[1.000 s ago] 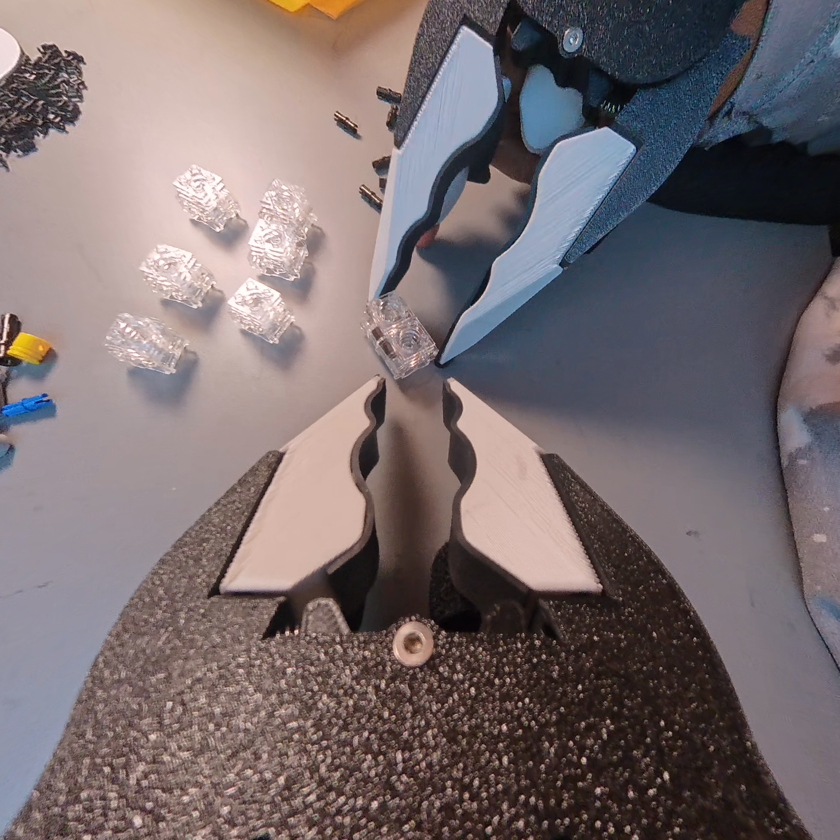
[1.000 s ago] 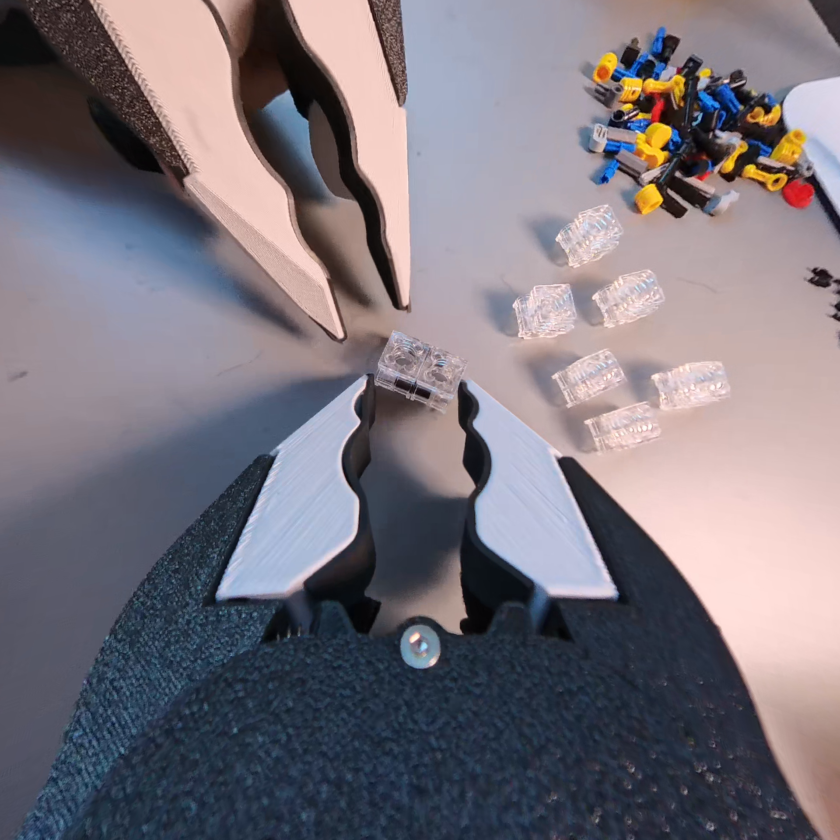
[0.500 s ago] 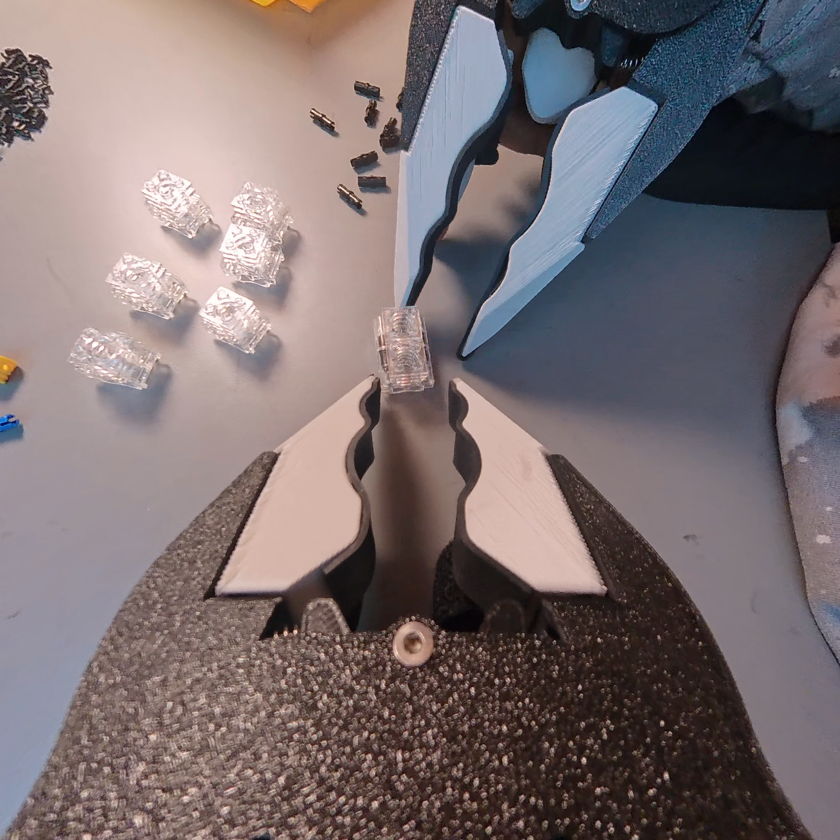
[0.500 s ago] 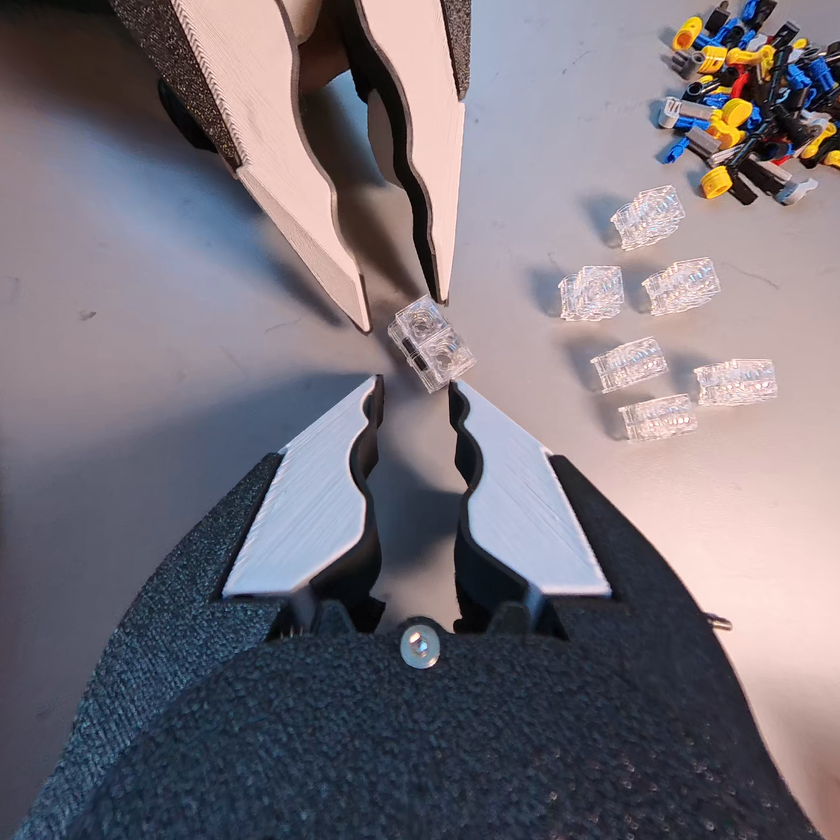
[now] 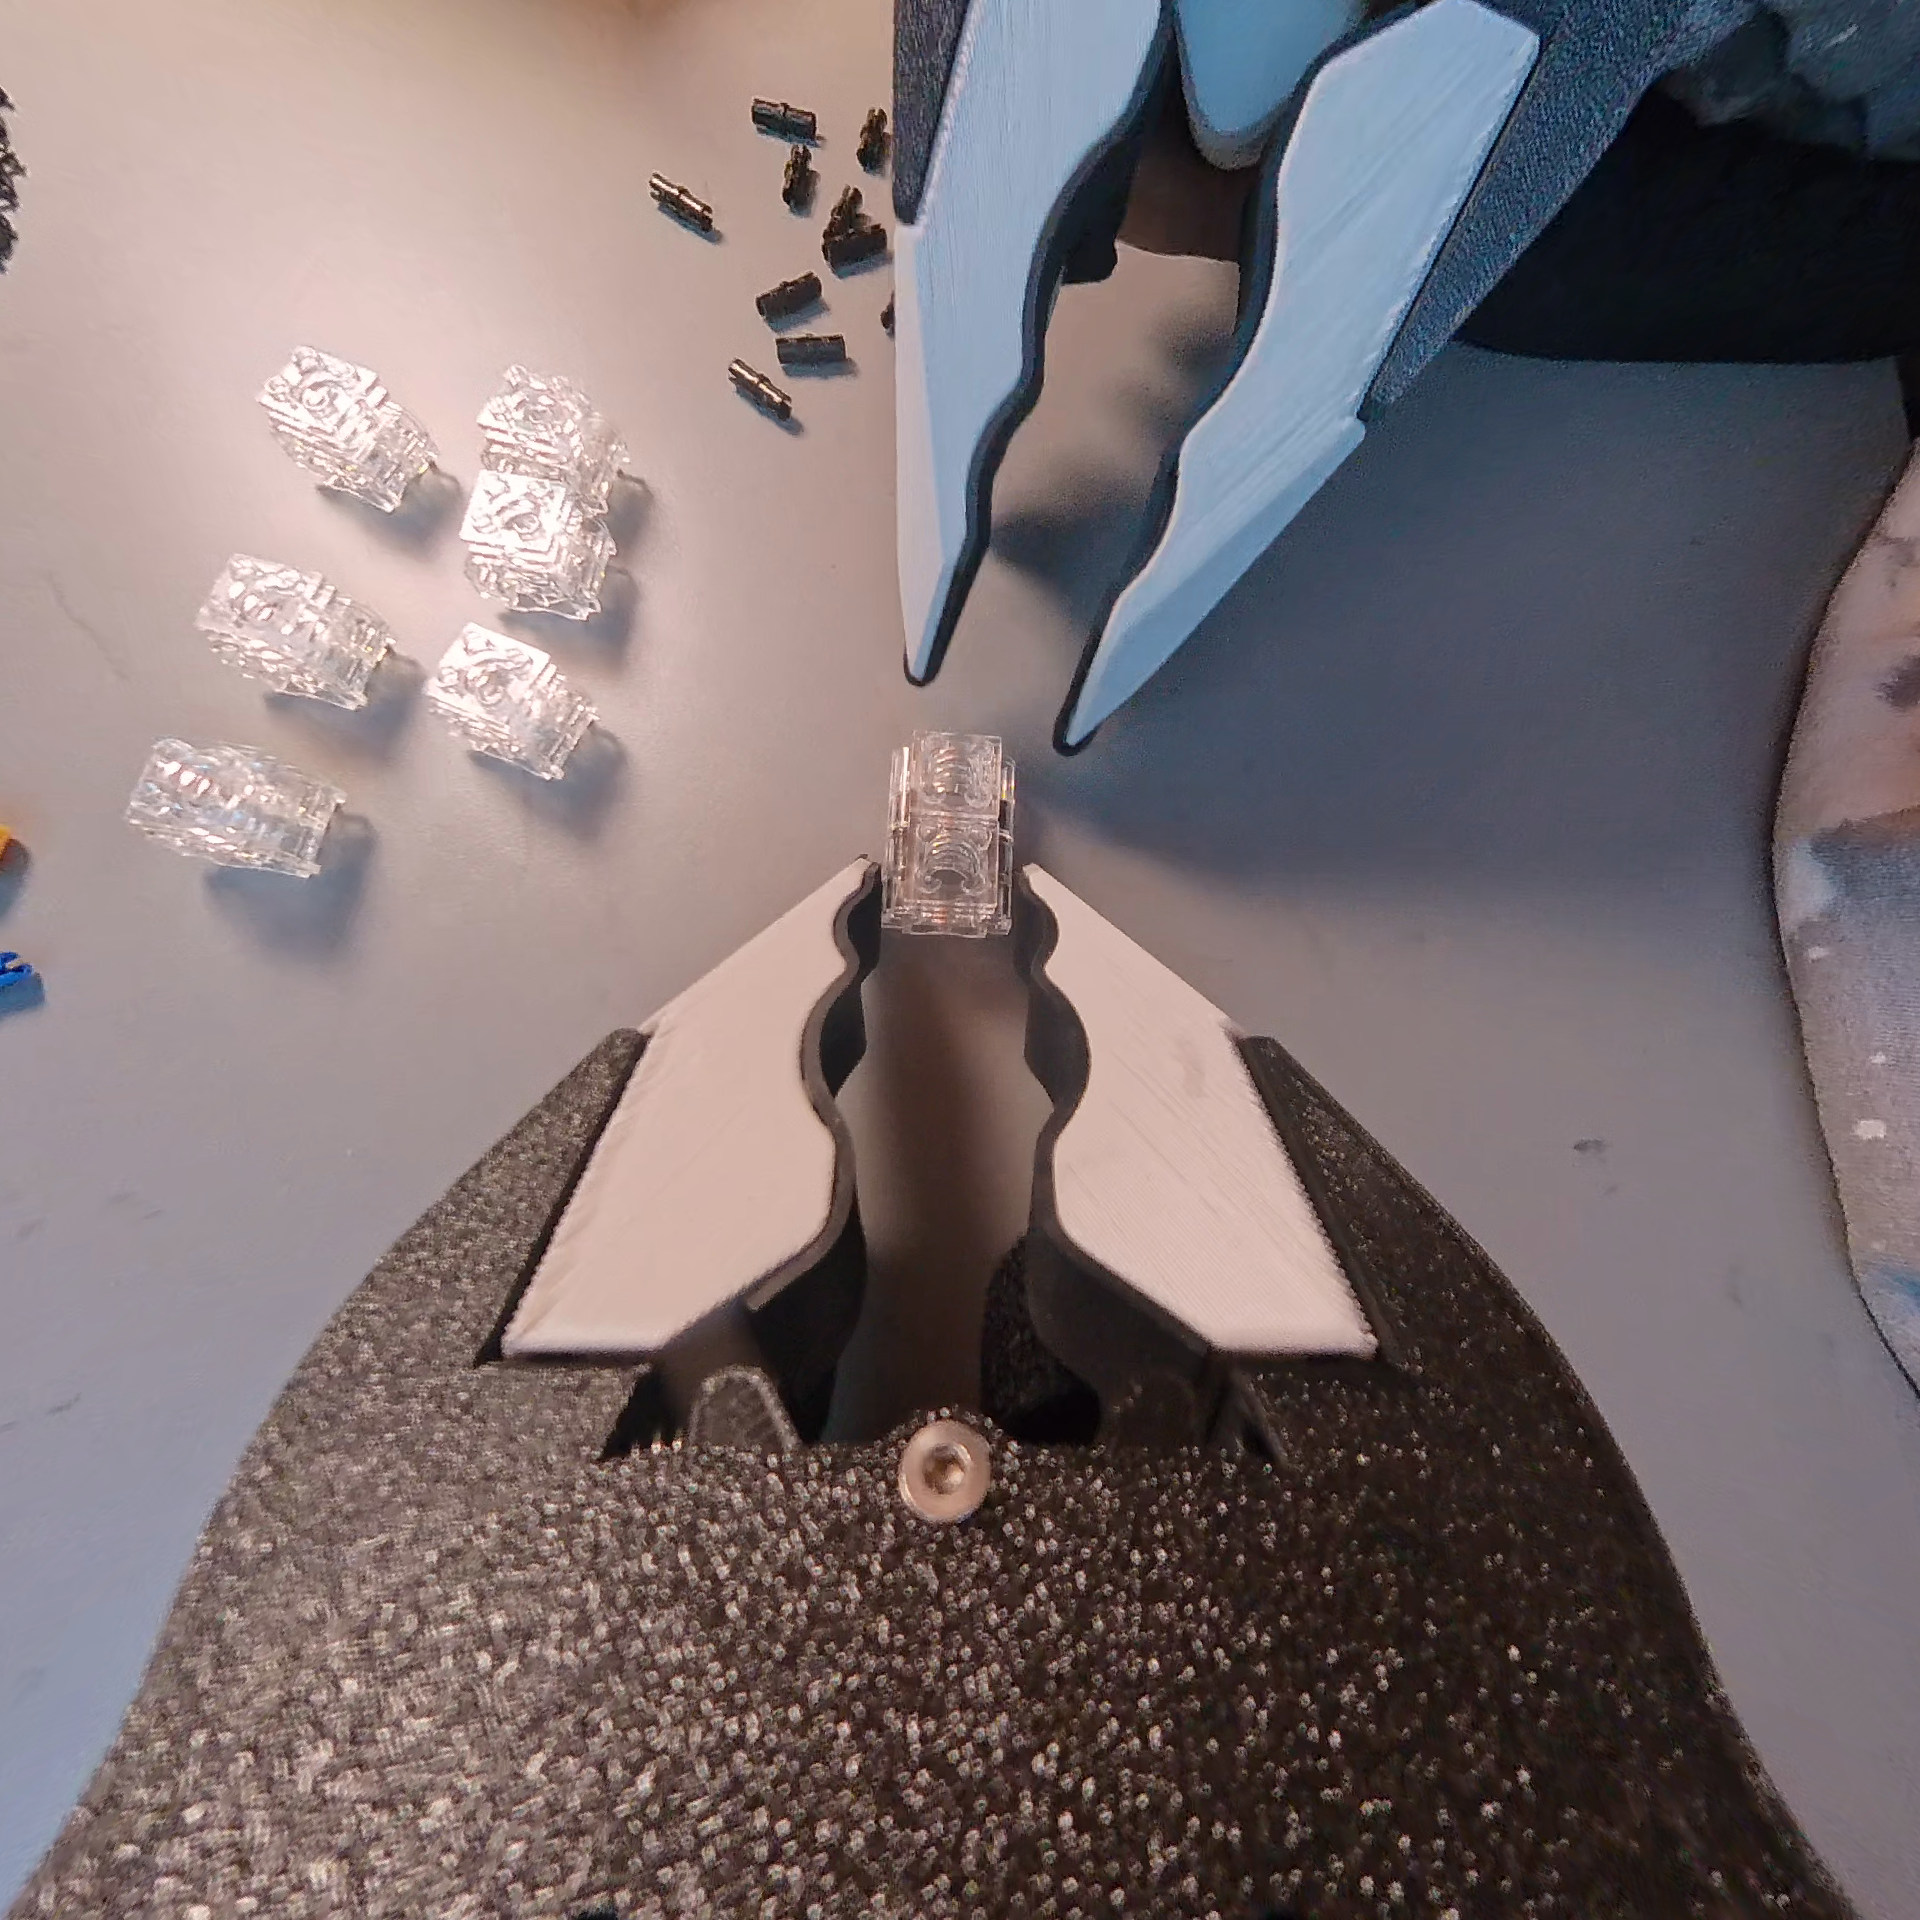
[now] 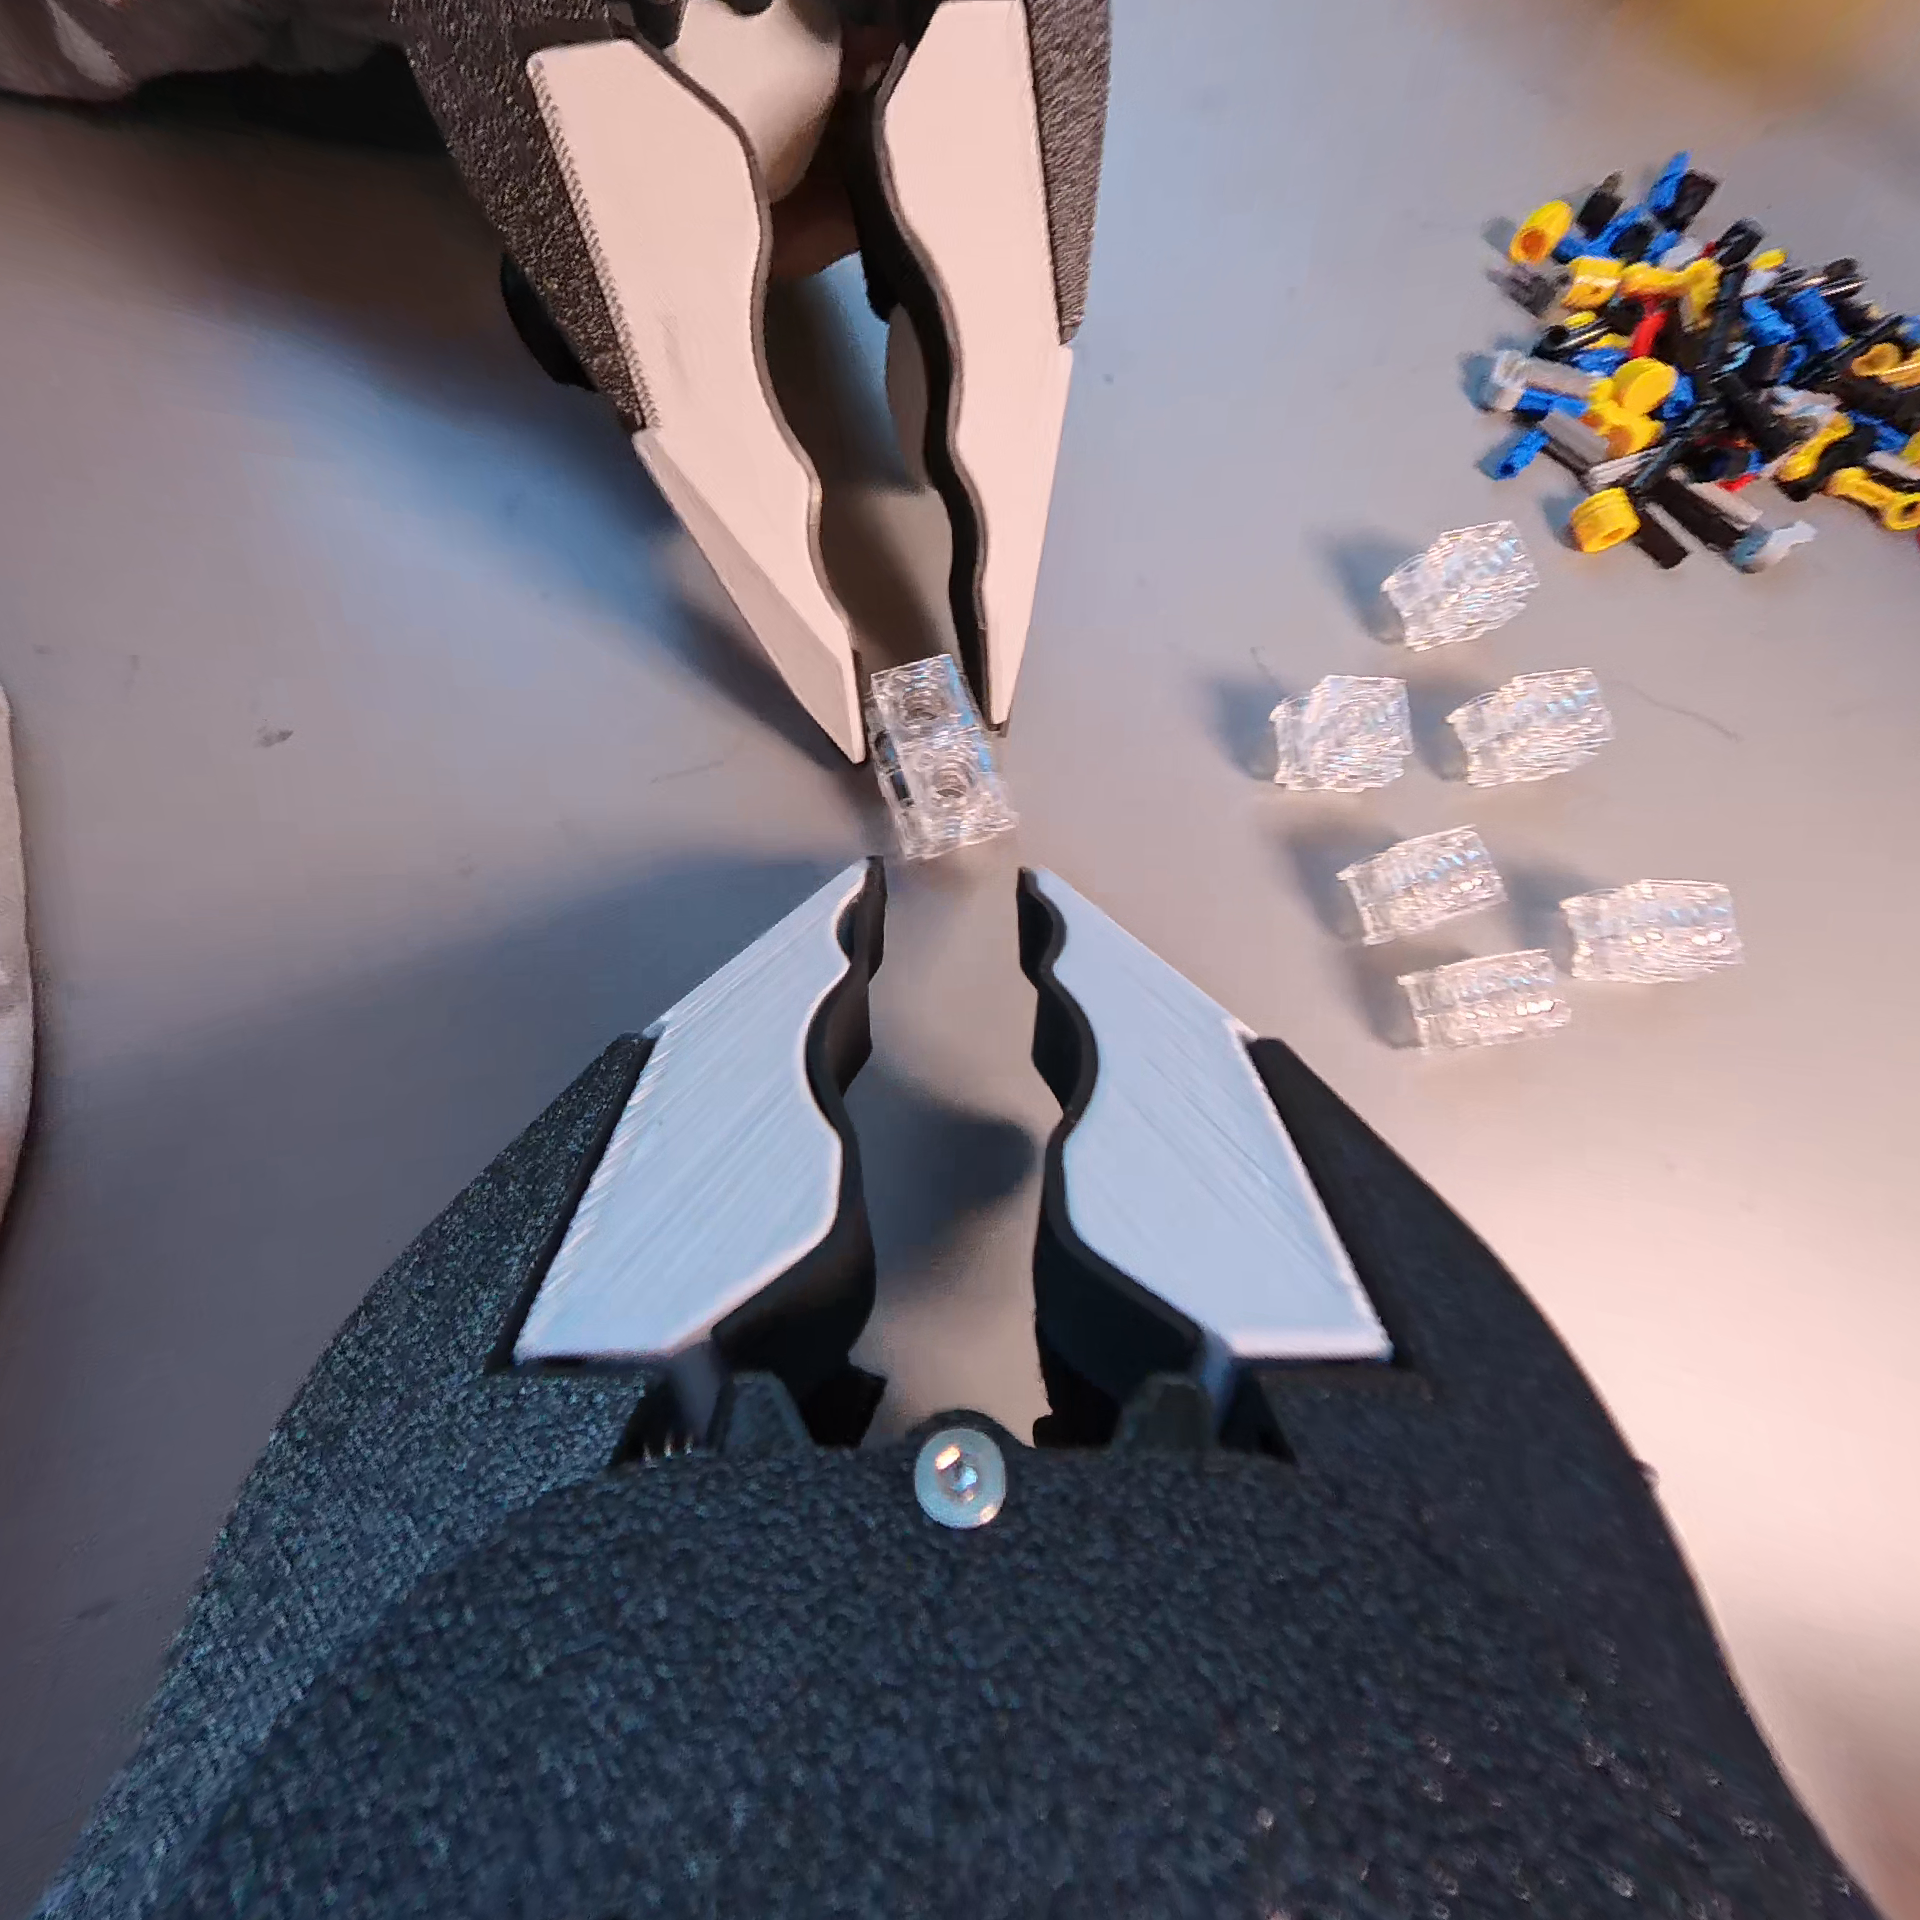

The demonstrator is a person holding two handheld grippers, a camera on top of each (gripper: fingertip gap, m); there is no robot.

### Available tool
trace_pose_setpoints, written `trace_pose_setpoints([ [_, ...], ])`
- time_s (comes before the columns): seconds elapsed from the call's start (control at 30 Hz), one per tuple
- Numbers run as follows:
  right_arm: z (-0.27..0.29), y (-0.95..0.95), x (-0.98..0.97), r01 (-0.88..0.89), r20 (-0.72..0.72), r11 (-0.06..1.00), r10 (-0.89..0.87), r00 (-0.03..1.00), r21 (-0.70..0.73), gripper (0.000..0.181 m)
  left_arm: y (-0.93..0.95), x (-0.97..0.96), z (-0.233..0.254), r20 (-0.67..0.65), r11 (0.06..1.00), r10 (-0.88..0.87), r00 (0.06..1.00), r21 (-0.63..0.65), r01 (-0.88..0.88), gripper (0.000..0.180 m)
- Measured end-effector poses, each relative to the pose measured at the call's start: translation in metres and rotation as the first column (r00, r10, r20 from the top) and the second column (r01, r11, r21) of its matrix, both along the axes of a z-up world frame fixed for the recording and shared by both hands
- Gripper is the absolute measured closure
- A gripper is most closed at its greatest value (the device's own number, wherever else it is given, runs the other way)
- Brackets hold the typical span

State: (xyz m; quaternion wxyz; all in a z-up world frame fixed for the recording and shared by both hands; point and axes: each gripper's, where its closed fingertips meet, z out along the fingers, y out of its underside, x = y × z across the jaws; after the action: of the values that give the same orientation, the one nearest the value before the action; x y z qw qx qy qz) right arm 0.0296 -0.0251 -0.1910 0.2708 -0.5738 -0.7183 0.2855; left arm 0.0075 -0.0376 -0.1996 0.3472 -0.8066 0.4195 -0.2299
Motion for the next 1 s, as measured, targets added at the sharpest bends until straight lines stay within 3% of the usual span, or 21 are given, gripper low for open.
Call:
trace_pose_setpoints([
  [0.47,0.049,0.046,-0.008,0.180,-0.320,0.983,-0.178,0.931,-0.024,0.129,0.009,-0.021,-0.002,-0.029,0.998,0.060,0.998,-0.003,-0.061,0.157],
  [0.8,0.052,0.055,-0.008,0.222,-0.354,0.974,-0.196,0.915,0.035,0.128,0.015,-0.030,0.006,-0.004,0.995,0.090,0.996,0.035,-0.090,0.155],
  [0.87,0.051,0.061,-0.007,0.252,-0.352,0.967,-0.225,0.908,0.031,0.120,0.017,-0.029,0.008,0.002,0.994,0.095,0.995,0.047,-0.095,0.155],
  [1.0,0.057,0.073,-0.005,0.311,-0.379,0.950,-0.288,0.879,0.001,0.111,0.033,-0.037,0.036,0.078,0.965,0.168,0.983,0.190,-0.180,0.155],
])
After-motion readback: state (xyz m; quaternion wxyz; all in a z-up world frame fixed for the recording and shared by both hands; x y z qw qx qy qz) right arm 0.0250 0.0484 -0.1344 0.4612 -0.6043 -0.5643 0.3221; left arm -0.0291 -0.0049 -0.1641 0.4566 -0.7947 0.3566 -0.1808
